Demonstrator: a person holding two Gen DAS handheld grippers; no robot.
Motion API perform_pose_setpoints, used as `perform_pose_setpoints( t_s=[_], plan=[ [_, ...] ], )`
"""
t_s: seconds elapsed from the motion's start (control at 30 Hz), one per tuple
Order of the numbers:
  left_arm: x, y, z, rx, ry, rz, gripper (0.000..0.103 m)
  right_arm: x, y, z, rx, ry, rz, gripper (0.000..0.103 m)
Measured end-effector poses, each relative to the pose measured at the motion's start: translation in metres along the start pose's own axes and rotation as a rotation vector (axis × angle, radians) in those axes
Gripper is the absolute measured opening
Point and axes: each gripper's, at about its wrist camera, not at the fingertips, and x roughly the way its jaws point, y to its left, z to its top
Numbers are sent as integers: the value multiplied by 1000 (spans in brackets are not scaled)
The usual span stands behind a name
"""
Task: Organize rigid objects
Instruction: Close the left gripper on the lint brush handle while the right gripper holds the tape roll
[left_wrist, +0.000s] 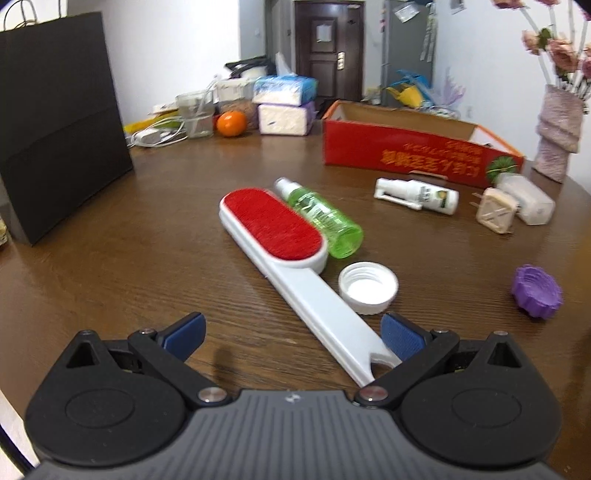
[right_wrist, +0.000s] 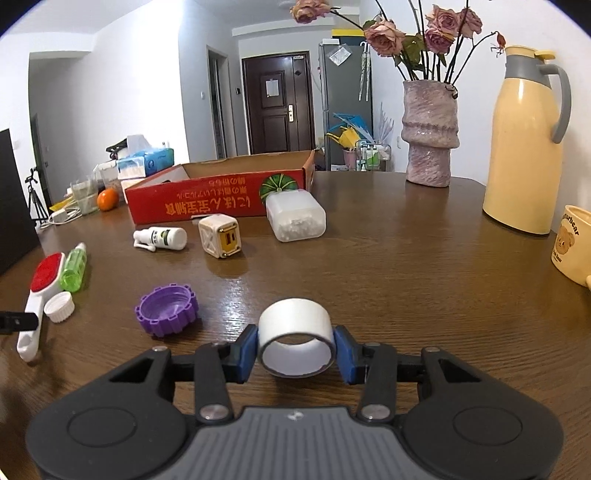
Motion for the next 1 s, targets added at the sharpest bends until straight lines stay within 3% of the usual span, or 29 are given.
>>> perform_pose_setpoints(
  t_s=[0.17, 0.53, 0.7, 0.9, 0.97, 1.0],
  plan=[
    [10, 8, 0, -19, 34, 41, 103, -1, 1, 0, 7, 1, 4, 43],
    [14, 45, 3, -68, 19, 100, 103, 2, 15, 1, -11, 1, 7, 43],
    [20, 51, 6, -77, 5, 115, 97, 4, 18, 3, -13, 5, -1, 43],
    [30, 49, 12, -59, -4, 65, 74, 6, 20, 4, -11, 10, -12, 43],
    [29, 47, 13, -47, -12, 27, 53, 7, 21, 4, -12, 14, -13, 43],
    [30, 46, 13, -37, -16, 16, 48, 7, 22, 4, -13, 15, -11, 43]
  ],
)
